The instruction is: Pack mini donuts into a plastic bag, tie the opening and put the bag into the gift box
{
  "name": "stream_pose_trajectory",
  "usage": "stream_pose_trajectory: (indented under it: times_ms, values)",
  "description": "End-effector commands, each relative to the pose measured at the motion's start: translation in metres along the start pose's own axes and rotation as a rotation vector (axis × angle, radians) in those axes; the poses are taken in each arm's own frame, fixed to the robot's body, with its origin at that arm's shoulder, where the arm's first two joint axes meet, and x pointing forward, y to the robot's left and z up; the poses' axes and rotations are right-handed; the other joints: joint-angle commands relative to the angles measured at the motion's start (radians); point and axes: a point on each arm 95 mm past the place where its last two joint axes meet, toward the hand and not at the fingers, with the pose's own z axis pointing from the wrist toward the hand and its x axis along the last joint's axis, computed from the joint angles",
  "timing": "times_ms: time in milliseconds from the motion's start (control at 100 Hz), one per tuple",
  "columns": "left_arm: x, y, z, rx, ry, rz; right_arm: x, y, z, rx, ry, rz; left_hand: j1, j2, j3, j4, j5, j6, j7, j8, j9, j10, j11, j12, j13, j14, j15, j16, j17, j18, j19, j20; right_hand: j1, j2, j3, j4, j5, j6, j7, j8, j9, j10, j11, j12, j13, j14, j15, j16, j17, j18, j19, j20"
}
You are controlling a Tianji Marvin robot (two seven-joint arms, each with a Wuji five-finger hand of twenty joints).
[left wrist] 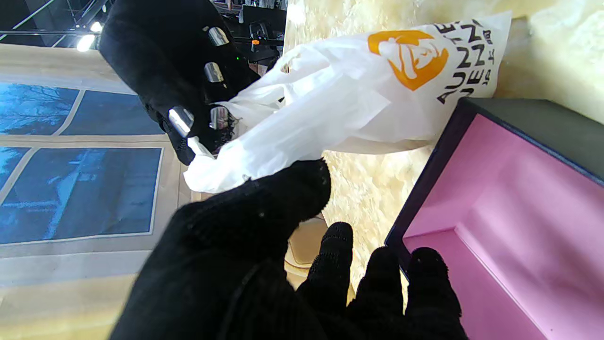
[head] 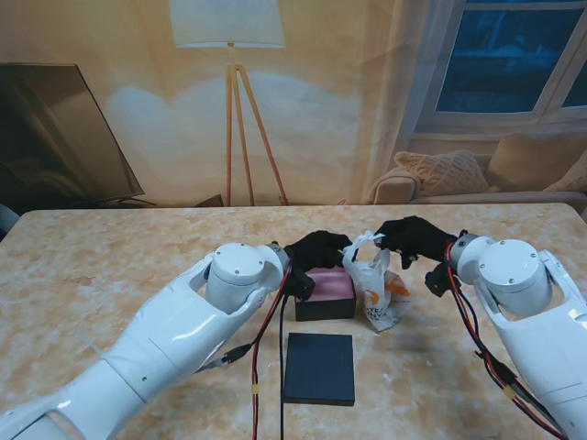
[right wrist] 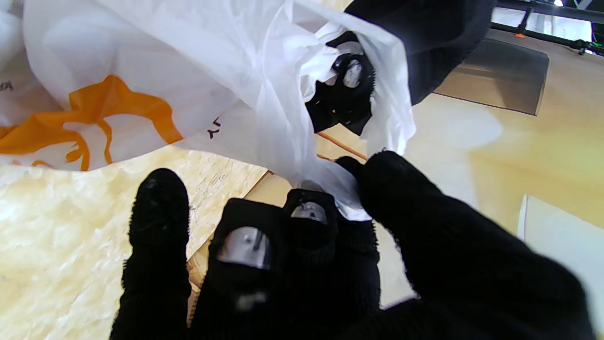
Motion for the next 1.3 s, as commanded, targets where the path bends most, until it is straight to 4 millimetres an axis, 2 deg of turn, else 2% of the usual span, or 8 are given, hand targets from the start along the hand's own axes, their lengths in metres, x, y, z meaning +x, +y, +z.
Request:
stream_pose_trajectory:
  times_ms: [0, 230, 510, 590, 660, 790, 1090, 1290]
  values:
    - [0.004, 0.000, -0.001, -0.013, 0.012, 0.004, -0.002, -0.003, 0.000, 0.026, -0.010, 0.023, 0.003, 0.017, -0.038, 0.016, 0.007, 0.023, 0.030, 0.031, 0.026, -0.010, 0.012, 0.008, 0.010, 0.005, 0.021, 0.017, 0.008, -0.003, 0.015, 0.022, -0.002, 0.119, 0.011, 0.056, 0.126, -0.028, 0.100, 0.035, -0.020, -0.036, 0.051, 0.024, -0.006, 0.006, 0.014, 0.034, -0.016, 0.010, -0.002, 0.026]
    - [0.003, -0.003, -0.002, 0.002, 0.020, 0.078, -0.002, -0.002, -0.001, 0.021, -0.015, 0.033, 0.002, 0.019, -0.040, 0.017, 0.006, 0.022, 0.033, 0.035, 0.028, -0.010, 0.014, 0.011, 0.012, 0.006, 0.023, 0.020, 0.012, -0.002, 0.015, 0.024, -0.054, 0.180, 0.012, 0.114, 0.158, -0.014, 0.149, 0.128, 0.010, 0.032, 0.000, -0.015, -0.011, 0.049, -0.005, 0.030, -0.026, 0.019, -0.010, 0.035]
    - [0.004, -0.007, -0.005, 0.016, 0.025, 0.125, -0.002, 0.000, 0.000, 0.007, -0.023, 0.035, 0.002, 0.018, -0.041, 0.018, 0.006, 0.023, 0.033, 0.036, 0.029, -0.008, 0.015, 0.013, 0.013, 0.008, 0.024, 0.021, 0.015, -0.001, 0.014, 0.025, -0.111, 0.229, 0.007, 0.155, 0.182, -0.025, 0.207, 0.164, 0.026, 0.016, 0.015, -0.011, 0.010, 0.049, 0.005, 0.031, -0.011, 0.017, 0.001, 0.039]
    - [0.003, -0.008, -0.006, 0.019, 0.026, 0.139, -0.002, 0.000, -0.001, 0.008, -0.024, 0.038, 0.002, 0.018, -0.040, 0.018, 0.007, 0.022, 0.034, 0.036, 0.030, -0.009, 0.016, 0.013, 0.014, 0.007, 0.024, 0.021, 0.014, 0.000, 0.014, 0.025, -0.130, 0.256, -0.025, 0.201, 0.193, -0.028, 0.238, 0.182, 0.028, 0.011, 0.020, -0.021, 0.012, 0.051, 0.006, 0.028, -0.009, 0.020, 0.005, 0.038]
    - [0.003, -0.009, -0.007, 0.021, 0.029, 0.155, -0.002, 0.000, -0.001, 0.004, -0.025, 0.037, 0.001, 0.020, -0.040, 0.019, 0.006, 0.022, 0.035, 0.038, 0.030, -0.008, 0.016, 0.014, 0.013, 0.008, 0.024, 0.021, 0.015, 0.000, 0.014, 0.025, -0.147, 0.272, -0.042, 0.212, 0.211, -0.034, 0.263, 0.195, 0.036, 0.007, 0.024, -0.025, 0.018, 0.056, 0.007, 0.027, -0.005, 0.018, 0.006, 0.038]
    - [0.003, -0.010, -0.008, 0.022, 0.036, 0.183, -0.004, 0.003, 0.000, -0.025, -0.029, 0.022, 0.000, 0.020, -0.041, 0.020, 0.004, 0.020, 0.037, 0.041, 0.031, -0.007, 0.016, 0.014, 0.014, 0.007, 0.024, 0.021, 0.015, -0.001, 0.014, 0.025, -0.156, 0.312, -0.151, 0.264, 0.264, -0.064, 0.356, 0.234, 0.064, -0.007, 0.051, -0.048, 0.043, 0.065, 0.021, 0.019, 0.012, 0.021, 0.014, 0.031]
    - [0.003, -0.009, -0.010, 0.013, 0.050, 0.233, -0.004, 0.005, 0.003, -0.084, -0.044, -0.042, -0.003, 0.017, -0.036, 0.020, 0.005, 0.020, 0.038, 0.041, 0.032, -0.009, 0.018, 0.016, 0.027, 0.016, 0.039, 0.029, 0.018, -0.002, 0.014, 0.025, -0.119, 0.308, -0.292, 0.194, 0.367, -0.075, 0.590, 0.252, 0.116, 0.008, 0.059, -0.079, 0.084, 0.091, 0.041, 0.002, 0.038, 0.028, 0.037, 0.019]
    - [0.001, -0.007, -0.010, 0.003, 0.054, 0.277, -0.008, 0.006, 0.009, -0.122, -0.059, -0.110, -0.004, 0.017, -0.035, 0.019, 0.005, 0.018, 0.039, 0.040, 0.034, -0.008, 0.019, 0.016, 0.026, 0.016, 0.040, 0.030, 0.018, -0.002, 0.014, 0.023, -0.104, 0.305, -0.322, 0.171, 0.391, -0.083, 0.635, 0.237, 0.139, 0.005, 0.059, -0.068, 0.105, 0.093, 0.056, 0.001, 0.056, 0.026, 0.050, 0.016]
